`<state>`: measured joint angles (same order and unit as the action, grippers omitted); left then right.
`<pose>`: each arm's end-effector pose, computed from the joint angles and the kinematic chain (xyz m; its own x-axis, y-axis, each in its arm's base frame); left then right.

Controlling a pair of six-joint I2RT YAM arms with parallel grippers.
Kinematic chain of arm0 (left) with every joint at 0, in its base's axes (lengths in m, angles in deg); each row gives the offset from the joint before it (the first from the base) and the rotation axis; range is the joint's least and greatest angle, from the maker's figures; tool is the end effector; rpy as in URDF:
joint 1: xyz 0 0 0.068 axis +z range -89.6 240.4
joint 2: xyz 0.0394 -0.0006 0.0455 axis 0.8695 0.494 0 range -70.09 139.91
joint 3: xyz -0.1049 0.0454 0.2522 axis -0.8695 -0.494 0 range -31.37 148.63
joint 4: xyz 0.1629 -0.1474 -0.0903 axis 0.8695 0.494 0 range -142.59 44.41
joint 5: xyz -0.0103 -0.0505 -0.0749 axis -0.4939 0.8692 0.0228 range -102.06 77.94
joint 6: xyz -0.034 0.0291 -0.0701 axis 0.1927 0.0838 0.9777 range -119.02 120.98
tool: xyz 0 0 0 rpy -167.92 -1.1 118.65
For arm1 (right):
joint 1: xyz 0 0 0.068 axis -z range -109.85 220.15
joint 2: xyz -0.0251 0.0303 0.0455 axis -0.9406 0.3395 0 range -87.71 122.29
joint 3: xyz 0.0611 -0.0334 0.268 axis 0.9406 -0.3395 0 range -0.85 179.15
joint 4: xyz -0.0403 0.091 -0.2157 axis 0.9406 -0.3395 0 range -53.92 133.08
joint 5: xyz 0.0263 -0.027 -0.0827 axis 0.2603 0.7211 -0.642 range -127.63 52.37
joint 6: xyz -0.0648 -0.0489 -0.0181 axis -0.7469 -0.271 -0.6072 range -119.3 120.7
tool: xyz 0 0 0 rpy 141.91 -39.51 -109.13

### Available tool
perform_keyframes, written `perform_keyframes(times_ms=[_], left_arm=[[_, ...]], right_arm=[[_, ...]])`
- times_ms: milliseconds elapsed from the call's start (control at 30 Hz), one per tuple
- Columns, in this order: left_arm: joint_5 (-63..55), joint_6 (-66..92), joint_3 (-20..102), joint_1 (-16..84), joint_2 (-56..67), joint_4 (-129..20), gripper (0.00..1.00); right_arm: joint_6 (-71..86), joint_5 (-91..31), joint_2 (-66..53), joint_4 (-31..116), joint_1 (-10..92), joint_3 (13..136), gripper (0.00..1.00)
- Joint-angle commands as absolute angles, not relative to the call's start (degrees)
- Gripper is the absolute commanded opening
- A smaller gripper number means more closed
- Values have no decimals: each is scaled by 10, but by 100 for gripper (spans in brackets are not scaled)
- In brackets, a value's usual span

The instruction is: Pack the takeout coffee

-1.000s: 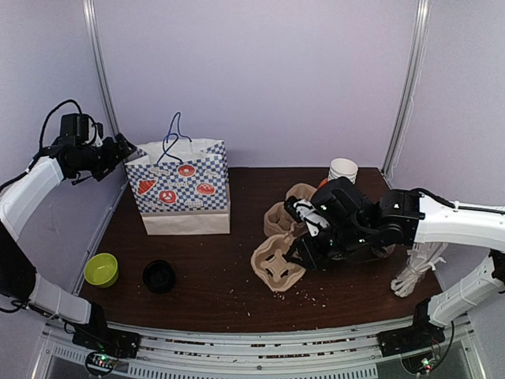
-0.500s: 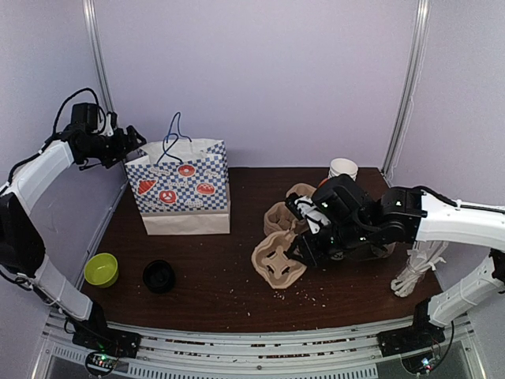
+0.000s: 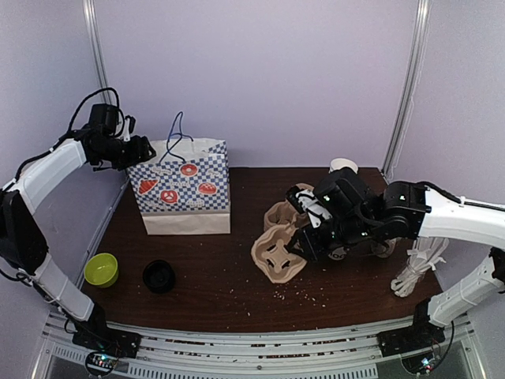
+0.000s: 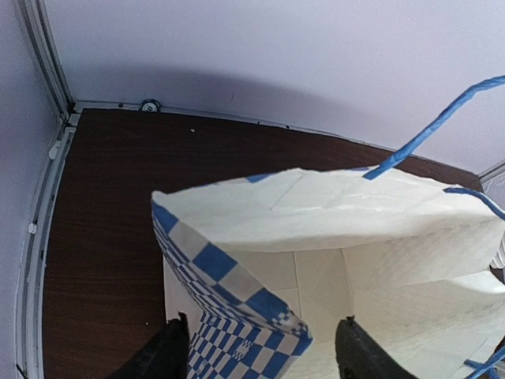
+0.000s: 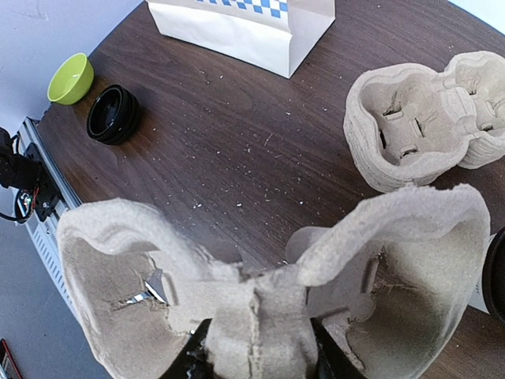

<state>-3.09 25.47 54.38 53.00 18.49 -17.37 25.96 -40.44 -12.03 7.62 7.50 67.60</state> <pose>0.3458 -0.0562 0.3410 -0.6593 -0.3274 -0.6768 -0.0269 0.9099 -0.4140 0.1348 0.2528 0.3059 -0.6532 -0.3352 -0.6789 -0.6545 0.7009 0.2836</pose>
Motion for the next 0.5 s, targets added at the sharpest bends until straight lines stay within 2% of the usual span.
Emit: perform_keyframes(times_ms=[0,133,467], left_arm=[[-68,260,499,507,132,-189,57],[-83,293,437,485,81,-218,45],[-80,384,359,411,16,-296,27]], right_arm=[[257,-423,-129,69,74,691,34],[258,-427,-130,72,74,690,33],[261,-454,-138,74,78,695,33]])
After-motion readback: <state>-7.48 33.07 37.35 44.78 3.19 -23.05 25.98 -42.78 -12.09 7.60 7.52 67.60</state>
